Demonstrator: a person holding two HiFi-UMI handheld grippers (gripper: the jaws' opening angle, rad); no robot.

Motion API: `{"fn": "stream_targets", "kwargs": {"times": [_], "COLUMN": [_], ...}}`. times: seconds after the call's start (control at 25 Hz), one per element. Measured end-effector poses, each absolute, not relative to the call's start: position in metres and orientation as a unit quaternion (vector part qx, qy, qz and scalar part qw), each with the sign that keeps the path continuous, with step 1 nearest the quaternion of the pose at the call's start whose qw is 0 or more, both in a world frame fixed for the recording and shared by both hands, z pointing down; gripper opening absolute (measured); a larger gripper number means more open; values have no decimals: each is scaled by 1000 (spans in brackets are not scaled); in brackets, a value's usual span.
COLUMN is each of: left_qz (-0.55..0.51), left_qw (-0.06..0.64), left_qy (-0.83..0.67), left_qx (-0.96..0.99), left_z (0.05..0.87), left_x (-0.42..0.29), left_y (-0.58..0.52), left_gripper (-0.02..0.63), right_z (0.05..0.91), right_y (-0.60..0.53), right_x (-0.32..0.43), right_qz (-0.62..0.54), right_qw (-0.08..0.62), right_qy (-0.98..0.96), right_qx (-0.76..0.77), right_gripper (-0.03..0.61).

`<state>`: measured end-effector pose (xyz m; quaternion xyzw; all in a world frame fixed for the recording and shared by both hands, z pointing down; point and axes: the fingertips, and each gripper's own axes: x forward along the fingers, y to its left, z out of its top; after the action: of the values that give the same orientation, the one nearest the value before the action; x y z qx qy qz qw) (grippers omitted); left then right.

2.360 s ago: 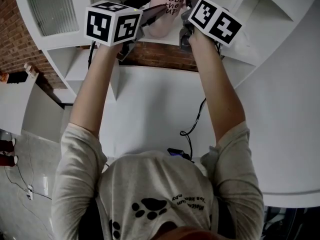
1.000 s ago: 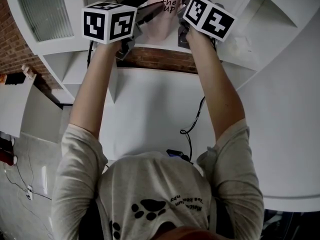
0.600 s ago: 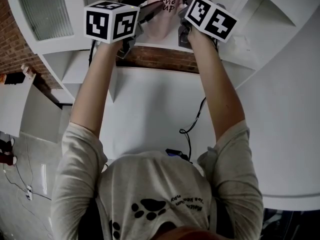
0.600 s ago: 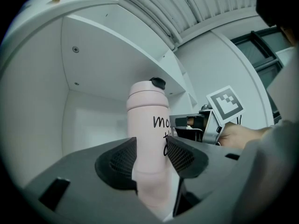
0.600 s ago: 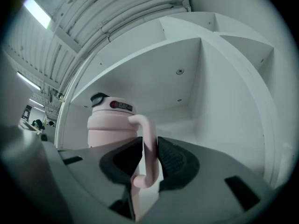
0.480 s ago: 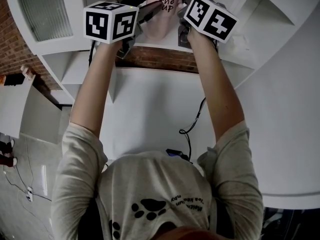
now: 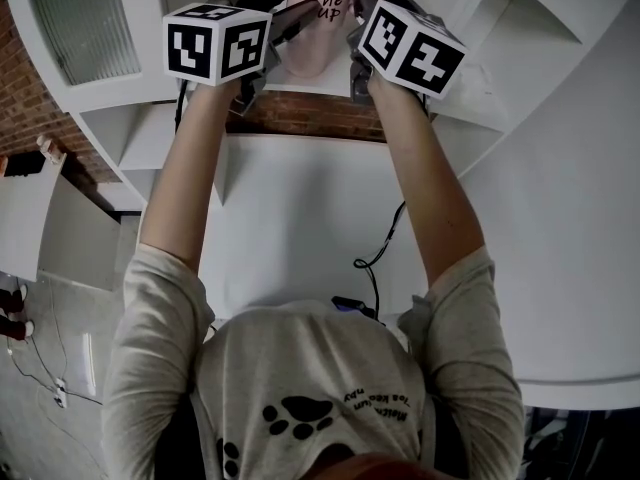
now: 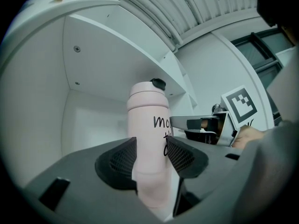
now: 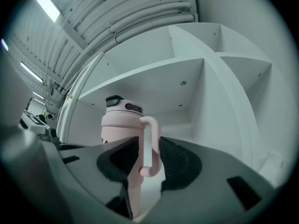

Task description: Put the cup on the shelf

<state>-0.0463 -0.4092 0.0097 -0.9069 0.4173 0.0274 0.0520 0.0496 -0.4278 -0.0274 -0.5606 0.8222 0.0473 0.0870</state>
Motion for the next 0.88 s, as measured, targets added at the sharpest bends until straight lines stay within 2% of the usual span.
{"fn": "stream_targets", "kwargs": {"times": [0.28, 0.44, 0.68, 0.88], "left_qz": [36, 47, 67, 75], "left_qw": [54, 56, 63, 65], "left_qy": [415, 420, 437, 446], "left_qx": [-908, -905, -895, -890], "left_z": [8, 4, -5, 0], "left_x": [-47, -49, -58, -61], "left_y": [-405, -404, -394, -378], "left_gripper": [210, 185, 99, 26], "right_z": [-24, -22, -18, -12], "right_y": [-415, -406, -394, -380], "right_x": [42, 36, 43, 43], "right_qz": [77, 88, 80, 80], "right_qw": [80, 82, 94, 110], "right_qy": [825, 830, 828, 828], "right_qx": [-554, -544, -547, -543], "right_gripper": [149, 132, 36, 11]}}
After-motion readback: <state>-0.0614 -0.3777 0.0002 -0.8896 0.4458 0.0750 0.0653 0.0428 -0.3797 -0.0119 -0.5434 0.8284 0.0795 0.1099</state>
